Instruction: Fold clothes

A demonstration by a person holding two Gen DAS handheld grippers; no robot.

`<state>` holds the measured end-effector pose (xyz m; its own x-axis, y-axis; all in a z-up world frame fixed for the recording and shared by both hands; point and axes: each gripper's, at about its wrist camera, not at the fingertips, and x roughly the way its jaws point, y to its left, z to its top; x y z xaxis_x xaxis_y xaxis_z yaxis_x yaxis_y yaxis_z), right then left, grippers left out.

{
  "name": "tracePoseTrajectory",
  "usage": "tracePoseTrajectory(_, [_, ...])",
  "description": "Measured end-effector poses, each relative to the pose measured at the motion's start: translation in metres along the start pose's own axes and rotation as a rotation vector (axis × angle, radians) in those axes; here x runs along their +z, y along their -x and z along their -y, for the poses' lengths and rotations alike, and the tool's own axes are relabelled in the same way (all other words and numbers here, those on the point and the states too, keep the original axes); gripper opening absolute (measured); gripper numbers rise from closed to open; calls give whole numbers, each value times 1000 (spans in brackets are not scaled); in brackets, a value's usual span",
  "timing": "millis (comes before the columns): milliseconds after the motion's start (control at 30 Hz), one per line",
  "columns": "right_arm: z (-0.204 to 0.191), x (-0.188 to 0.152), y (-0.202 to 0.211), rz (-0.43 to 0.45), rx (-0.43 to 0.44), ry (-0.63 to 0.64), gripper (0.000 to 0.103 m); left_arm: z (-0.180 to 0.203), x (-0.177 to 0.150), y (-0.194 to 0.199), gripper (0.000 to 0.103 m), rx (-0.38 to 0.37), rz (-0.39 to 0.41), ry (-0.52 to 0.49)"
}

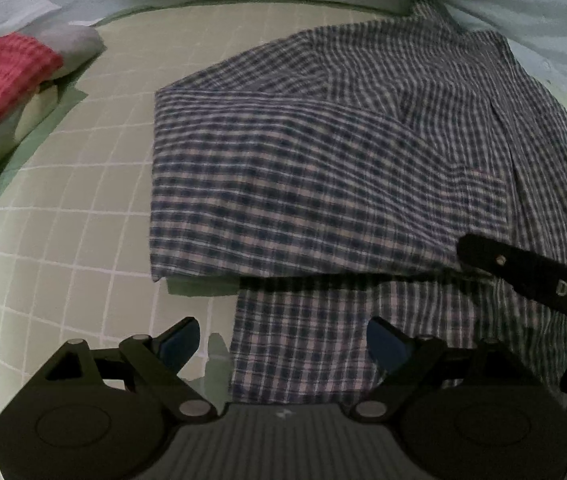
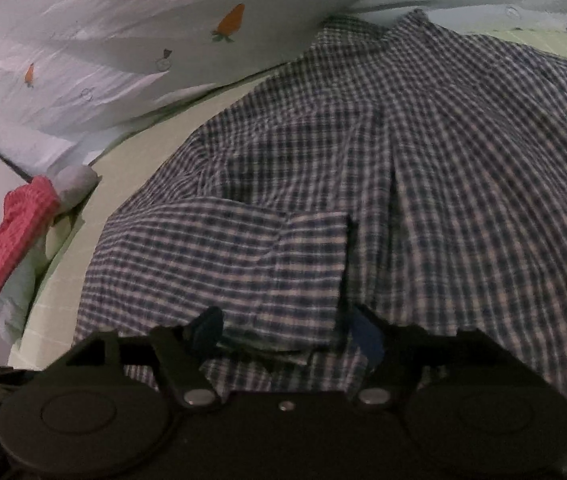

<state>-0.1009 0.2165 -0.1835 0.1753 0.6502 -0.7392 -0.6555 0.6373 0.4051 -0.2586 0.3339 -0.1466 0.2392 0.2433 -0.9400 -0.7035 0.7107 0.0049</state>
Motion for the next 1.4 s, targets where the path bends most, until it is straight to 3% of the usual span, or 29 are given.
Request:
tracePoseTrajectory(33, [-1,1,-1,-1,5,8,50,2,0,1,91,-3,2,-14])
tracePoseTrajectory(67, [-2,1,-2,-2,10,16,39,3,0,2,91,-9,5,-29])
tracePoseTrajectory(233, [2,6,8,15,64,45,24,9,-1,12,91,-35,43,-103])
tracePoseTrajectory(600, [15,15,67,163,56,113,16,32,-13,46,91,18,119,-104])
tracePoseTrajectory(833, [41,34,104,249,27,114,15,45,-40,70,91,23,150,14])
tracePoseTrajectory(1033, [78,61,129,311,-1,140,14,65,-47,83,91,39,212,84])
tracePoseTrajectory(1200, [121,89,150,392,2,88,14,88,-42,83,91,74,228,98])
tracePoseTrajectory(1300, [149,105,160,444,-24,82,13,99,-38,83,91,86,249,105])
tracePoseTrajectory(1400, [179,118,164,487,-102,70,12,109,-35,84,91,102,269,119])
